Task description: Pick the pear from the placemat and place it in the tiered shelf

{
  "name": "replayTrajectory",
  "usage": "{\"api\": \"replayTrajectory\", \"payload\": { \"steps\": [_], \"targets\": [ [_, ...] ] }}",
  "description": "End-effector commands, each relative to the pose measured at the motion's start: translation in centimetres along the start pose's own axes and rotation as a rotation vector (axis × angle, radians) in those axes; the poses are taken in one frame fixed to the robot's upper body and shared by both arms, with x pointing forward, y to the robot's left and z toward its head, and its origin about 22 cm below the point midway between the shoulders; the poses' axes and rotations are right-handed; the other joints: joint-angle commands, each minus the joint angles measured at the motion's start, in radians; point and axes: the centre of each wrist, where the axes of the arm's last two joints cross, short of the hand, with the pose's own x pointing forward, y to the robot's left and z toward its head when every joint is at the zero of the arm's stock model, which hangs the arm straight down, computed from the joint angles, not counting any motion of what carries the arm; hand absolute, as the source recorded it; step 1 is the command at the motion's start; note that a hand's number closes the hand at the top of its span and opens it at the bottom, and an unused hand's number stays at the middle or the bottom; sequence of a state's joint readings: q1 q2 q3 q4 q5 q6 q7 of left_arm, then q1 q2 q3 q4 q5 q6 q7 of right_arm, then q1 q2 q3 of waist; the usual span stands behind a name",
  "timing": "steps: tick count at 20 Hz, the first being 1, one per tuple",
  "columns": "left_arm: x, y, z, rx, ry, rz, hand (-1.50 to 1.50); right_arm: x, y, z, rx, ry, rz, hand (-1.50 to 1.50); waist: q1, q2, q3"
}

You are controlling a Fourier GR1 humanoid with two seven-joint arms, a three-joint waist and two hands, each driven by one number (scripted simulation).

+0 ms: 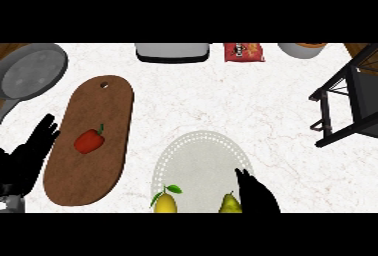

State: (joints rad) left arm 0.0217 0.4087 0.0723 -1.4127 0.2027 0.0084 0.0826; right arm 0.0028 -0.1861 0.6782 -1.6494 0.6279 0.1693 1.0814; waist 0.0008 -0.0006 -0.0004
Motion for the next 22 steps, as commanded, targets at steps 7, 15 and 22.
{"api": "replayTrajectory", "payload": {
  "steps": [7,15,22],
  "targets": [
    [-0.2,-0.3,-0.5,0.012,-0.011,-0.005,0.0,-1.2,0.7,-2.4,0.028,0.065,0.05,1.5,0.0,0.001,0.0],
    [0.1,-0.2,0.3,0.002,-0.004,0.004,0.0,-0.4,-0.8,1.3,-0.106,0.025,0.065,1.5,-0.003,0.0,0.0],
    [0.4,-0.3,-0.1,0.016,0.004,-0.005,0.0,-3.3,-5.4,4.1,-0.31,-0.09,0.059,1.5,-0.01,-0.002,0.0]
  ]
}}
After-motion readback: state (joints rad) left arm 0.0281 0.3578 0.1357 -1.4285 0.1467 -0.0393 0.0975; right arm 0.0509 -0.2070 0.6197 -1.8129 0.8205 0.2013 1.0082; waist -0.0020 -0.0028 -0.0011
